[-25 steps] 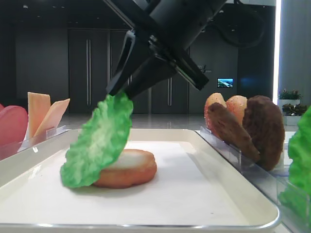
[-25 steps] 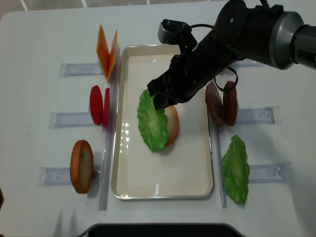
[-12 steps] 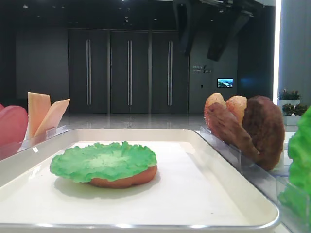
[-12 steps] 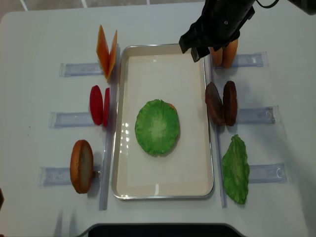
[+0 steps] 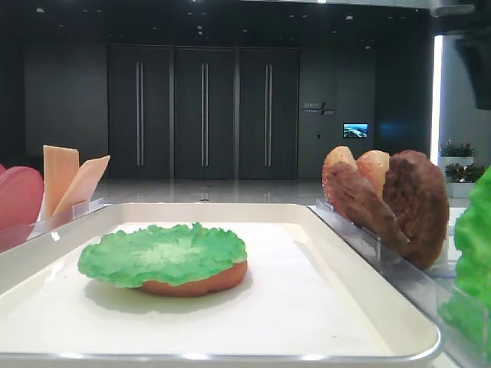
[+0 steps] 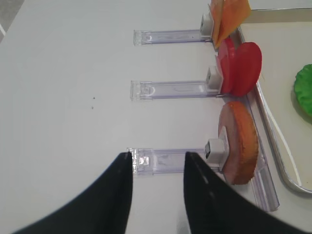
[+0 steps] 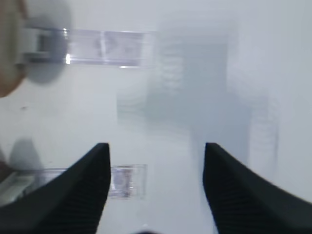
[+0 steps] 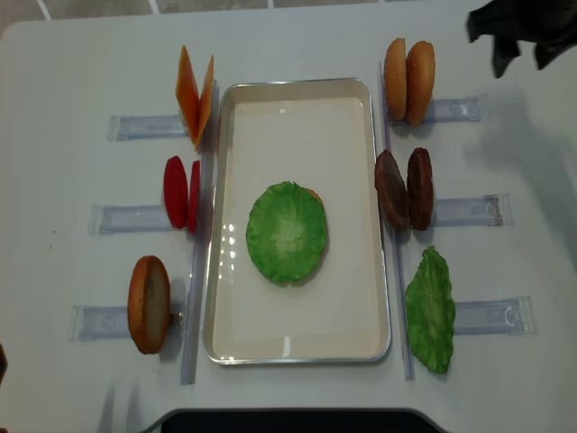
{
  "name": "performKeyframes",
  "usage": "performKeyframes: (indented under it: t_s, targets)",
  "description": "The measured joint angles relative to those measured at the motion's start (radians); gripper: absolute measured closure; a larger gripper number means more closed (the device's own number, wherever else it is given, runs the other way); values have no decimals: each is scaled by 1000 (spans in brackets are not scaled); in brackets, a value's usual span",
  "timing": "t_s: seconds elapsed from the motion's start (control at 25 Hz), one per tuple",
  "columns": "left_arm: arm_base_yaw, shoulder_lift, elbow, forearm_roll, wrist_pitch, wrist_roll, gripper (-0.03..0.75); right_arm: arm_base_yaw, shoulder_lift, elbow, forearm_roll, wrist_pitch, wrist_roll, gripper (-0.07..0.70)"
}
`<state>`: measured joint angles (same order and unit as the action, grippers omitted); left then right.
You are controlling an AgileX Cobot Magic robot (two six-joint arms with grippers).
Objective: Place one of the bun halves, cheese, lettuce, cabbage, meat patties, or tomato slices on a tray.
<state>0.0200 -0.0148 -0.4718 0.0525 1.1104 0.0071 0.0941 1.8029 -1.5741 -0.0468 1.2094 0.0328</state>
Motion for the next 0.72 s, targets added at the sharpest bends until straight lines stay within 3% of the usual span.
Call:
performKeyframes:
  t_s: [0.16,0.48,0.72]
  targets:
    - [0,0,0,0,0,0,442,-124,-79,83,47,-2,-33,230]
    - [0,0,0,0,0,2,444,-134,-718,717,23,-52,7,240]
    - [0,0,0,0,0,3,444,-134,-1083,938,27,-56,14,240]
